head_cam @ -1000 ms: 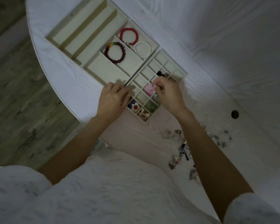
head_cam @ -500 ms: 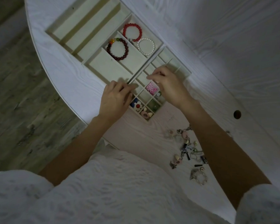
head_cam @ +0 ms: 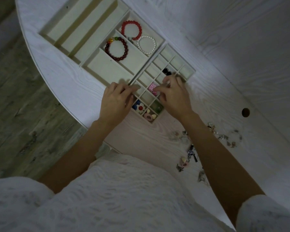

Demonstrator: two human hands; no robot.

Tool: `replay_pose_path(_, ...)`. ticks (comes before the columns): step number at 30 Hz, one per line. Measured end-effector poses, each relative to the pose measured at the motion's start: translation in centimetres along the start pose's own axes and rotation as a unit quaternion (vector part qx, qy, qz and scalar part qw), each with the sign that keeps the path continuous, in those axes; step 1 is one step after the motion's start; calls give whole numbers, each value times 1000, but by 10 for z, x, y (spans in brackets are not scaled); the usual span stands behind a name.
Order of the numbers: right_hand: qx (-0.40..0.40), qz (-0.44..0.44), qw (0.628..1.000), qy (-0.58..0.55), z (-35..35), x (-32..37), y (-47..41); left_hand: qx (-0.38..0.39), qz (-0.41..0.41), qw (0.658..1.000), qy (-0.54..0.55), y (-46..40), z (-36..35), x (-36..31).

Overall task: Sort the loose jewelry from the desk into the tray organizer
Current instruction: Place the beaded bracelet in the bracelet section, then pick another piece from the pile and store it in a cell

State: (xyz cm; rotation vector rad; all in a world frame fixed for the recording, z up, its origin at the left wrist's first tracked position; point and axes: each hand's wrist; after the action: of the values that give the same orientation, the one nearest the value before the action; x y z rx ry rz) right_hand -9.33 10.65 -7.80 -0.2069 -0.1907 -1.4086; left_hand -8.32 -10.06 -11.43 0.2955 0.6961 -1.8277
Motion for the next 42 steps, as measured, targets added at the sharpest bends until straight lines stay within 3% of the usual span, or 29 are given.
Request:
replay_pose_path(14, 7, 28, 999, 30, -2, 0, -1, 10, -2, 1000, -9, -1, 1, -1)
replay_pose_path(22, -19, -1, 1000, 15, -3, -3, 6, 40, -2, 999, -17, -1, 3, 1)
replay_pose_path(26, -20, -39, 998, -37, -6, -4, 8, 45, 1, 999, -18, -1, 5, -1)
replay_pose_path(32, -86, -93, 983, -136, 16, -6, 27, 41, -8, 999, -19, 0, 6, -9)
replay_pose_path(37, -167, -176, 967, -73, 32, -21, 110, 56, -76, 995, 15, 7, 2, -31)
replay_pose_path(42, -131, -304, 944, -3, 24, -45, 186, 148, -131, 980, -22, 19, -5, -53)
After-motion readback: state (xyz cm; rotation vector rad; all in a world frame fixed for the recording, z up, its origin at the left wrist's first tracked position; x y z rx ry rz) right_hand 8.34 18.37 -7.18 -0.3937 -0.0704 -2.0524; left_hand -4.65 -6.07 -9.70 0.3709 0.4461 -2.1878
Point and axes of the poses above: each hand's wrist, its own y-axis away from the middle knuckle, its own z-axis out of the back of the hand, x = y × z, and after that the axes turned 10 degrees about -x, right-handed
